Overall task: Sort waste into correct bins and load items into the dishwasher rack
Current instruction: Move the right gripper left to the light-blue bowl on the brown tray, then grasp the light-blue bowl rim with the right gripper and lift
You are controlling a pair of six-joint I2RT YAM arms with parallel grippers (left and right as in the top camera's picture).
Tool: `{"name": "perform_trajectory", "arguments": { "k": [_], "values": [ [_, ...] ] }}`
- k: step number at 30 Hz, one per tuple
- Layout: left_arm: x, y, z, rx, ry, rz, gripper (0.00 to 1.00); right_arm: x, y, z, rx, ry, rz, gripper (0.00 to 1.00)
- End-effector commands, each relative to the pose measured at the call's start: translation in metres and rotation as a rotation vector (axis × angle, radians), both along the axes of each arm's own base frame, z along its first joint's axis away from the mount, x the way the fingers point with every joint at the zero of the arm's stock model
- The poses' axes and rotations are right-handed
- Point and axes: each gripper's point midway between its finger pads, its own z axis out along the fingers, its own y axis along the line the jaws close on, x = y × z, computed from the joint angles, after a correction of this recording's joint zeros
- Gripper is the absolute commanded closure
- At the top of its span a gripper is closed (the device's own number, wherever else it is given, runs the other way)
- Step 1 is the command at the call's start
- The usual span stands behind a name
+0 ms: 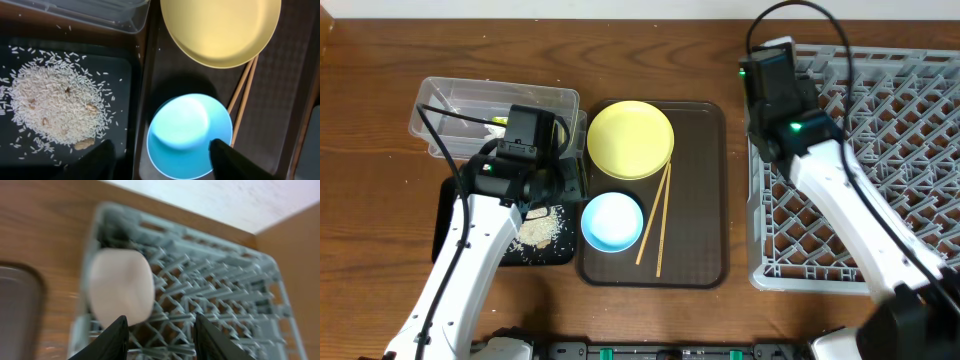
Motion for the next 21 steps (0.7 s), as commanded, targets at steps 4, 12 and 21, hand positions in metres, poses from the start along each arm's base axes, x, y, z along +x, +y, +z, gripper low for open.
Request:
{"name": "perform_trajectory", "arguments": {
  "k": [4,12,21],
  "values": [
    [-0.002,0.006,0.004,0.014,-0.008,0.010,0.33,-0.019,0.063,-0.016,0.337,0.113,0.197,0.60],
    [-0.008,0.053,0.027,0.070,-0.078,0.154,0.26,-0.080,0.155,-0.059,0.561,0.436,0.466,0.59],
    [-0.017,0.088,0.028,0.075,-0.053,0.284,0.25,-0.132,0.231,-0.125,0.544,0.664,0.558,0.55]
  ]
}}
